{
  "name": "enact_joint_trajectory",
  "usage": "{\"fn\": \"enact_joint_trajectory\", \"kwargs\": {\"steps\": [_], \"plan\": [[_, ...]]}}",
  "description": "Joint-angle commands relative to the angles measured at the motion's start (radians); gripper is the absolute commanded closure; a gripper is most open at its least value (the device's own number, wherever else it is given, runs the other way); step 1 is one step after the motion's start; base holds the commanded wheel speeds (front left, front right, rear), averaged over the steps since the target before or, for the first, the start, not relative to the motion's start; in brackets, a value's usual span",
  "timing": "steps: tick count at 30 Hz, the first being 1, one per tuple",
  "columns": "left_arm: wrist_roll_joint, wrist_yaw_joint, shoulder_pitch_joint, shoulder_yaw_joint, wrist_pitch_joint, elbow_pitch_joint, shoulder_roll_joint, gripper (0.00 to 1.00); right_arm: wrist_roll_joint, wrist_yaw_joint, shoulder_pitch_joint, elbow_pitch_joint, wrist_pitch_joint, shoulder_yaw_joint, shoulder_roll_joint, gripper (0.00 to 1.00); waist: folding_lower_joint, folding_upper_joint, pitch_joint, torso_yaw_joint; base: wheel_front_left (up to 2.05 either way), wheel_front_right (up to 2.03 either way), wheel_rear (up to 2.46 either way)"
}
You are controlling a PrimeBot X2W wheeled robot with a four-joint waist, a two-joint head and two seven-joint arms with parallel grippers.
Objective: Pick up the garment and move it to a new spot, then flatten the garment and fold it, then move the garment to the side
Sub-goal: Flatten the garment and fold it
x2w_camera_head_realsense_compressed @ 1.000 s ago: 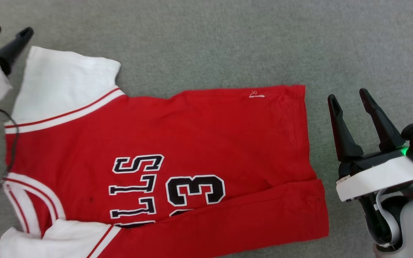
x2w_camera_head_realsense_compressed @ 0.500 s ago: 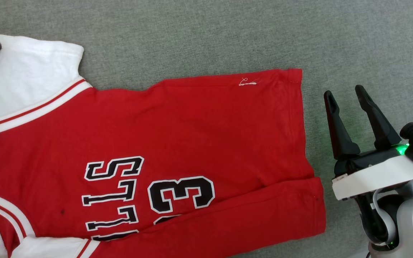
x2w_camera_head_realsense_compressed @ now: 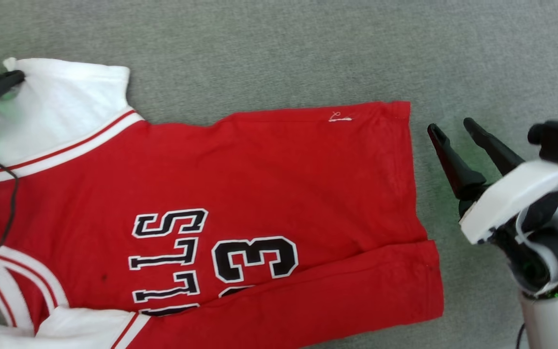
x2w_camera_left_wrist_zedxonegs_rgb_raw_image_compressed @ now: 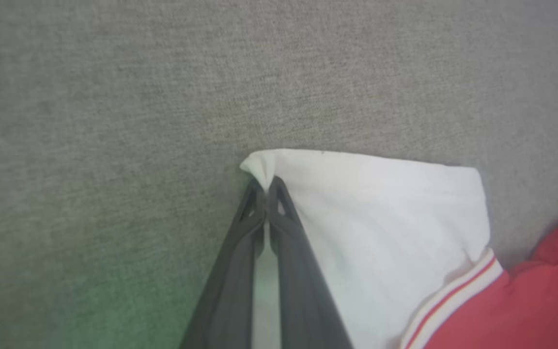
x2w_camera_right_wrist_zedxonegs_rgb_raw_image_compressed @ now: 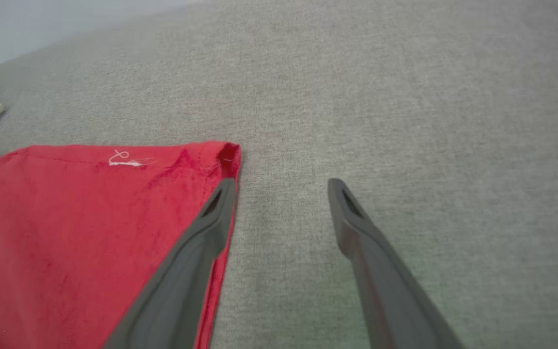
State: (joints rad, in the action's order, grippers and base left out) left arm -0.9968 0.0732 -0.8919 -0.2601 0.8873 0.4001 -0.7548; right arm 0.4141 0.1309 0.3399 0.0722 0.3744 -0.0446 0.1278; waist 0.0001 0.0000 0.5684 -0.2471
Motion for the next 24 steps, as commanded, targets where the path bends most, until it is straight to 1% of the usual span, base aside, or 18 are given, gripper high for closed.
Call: {"fn": "enact_joint_trajectory", "kwargs": {"steps": [1, 4, 7, 12, 15, 16, 17, 18, 21, 22, 24], "plan": [[0.009, 0.008, 0.006, -0.018, -0.003, 0.003, 0.014, 1.0, 0.027, 0.0, 0.036, -0.016, 0.056, -0.002, 0.018, 0.0, -0.0001, 0.0, -0.016, 0.025, 0.0, 0.0, 0.0], [0.006, 0.017, -0.036, -0.014, -0.032, -0.025, 0.035, 1.0, 0.068, 0.0, 0.085, -0.044, 0.201, -0.006, 0.055, 0.0, -0.0001, 0.0, -0.02, 0.06, 0.0, 0.0, 0.0], [0.004, 0.026, -0.059, -0.016, -0.055, -0.052, 0.051, 1.0, 0.095, 0.0, 0.129, -0.062, 0.314, -0.001, 0.075, 0.0, -0.0001, 0.0, -0.012, 0.097, 0.0, 0.0, 0.0], [0.009, 0.038, -0.079, -0.033, -0.077, -0.104, 0.068, 1.0, 0.095, 0.0, 0.199, -0.102, 0.431, -0.008, 0.093, 0.0, -0.0001, 0.0, 0.014, 0.144, 0.0, 0.0, 0.0], [0.015, 0.041, -0.065, -0.042, -0.093, -0.13, 0.076, 1.0, 0.083, 0.0, 0.213, -0.155, 0.516, -0.023, 0.097, 0.0, -0.0001, 0.0, 0.024, 0.162, 0.0, 0.0, 0.0], [0.02, 0.042, -0.058, -0.045, -0.1, -0.137, 0.074, 1.0, 0.078, -0.001, 0.209, -0.175, 0.551, -0.026, 0.095, 0.19, -0.0001, 0.0, 0.025, 0.166, 0.0, 0.0, 0.0], [0.022, 0.042, -0.053, -0.048, -0.102, -0.142, 0.074, 1.0, 0.072, -0.001, 0.209, -0.184, 0.578, -0.033, 0.094, 0.64, -0.0001, 0.0, 0.026, 0.17, 0.0, 0.0, 0.0], [0.022, 0.043, -0.05, -0.05, -0.108, -0.147, 0.077, 1.0, 0.074, -0.001, 0.207, -0.194, 0.605, -0.036, 0.09, 1.0, -0.0001, 0.0, 0.026, 0.173, 0.0, 0.0, 0.0], [0.026, 0.045, -0.039, -0.054, -0.12, -0.156, 0.08, 1.0, 0.06, 0.0, 0.21, -0.194, 0.654, -0.039, 0.093, 1.0, -0.0001, 0.0, 0.019, 0.18, 0.0, 0.0, 0.0], [0.034, 0.046, -0.016, -0.051, -0.155, -0.156, 0.082, 1.0, 0.05, 0.0, 0.255, -0.129, 0.616, -0.032, 0.119, 1.0, -0.0001, 0.0, -0.013, 0.186, 0.0, 0.0, 0.0], [0.036, 0.043, 0.0, -0.045, -0.178, -0.158, 0.082, 1.0, 0.035, 0.0, 0.264, -0.107, 0.579, -0.016, 0.132, 1.0, -0.0001, 0.0, -0.037, 0.188, 0.0, 0.0, 0.0]]}}
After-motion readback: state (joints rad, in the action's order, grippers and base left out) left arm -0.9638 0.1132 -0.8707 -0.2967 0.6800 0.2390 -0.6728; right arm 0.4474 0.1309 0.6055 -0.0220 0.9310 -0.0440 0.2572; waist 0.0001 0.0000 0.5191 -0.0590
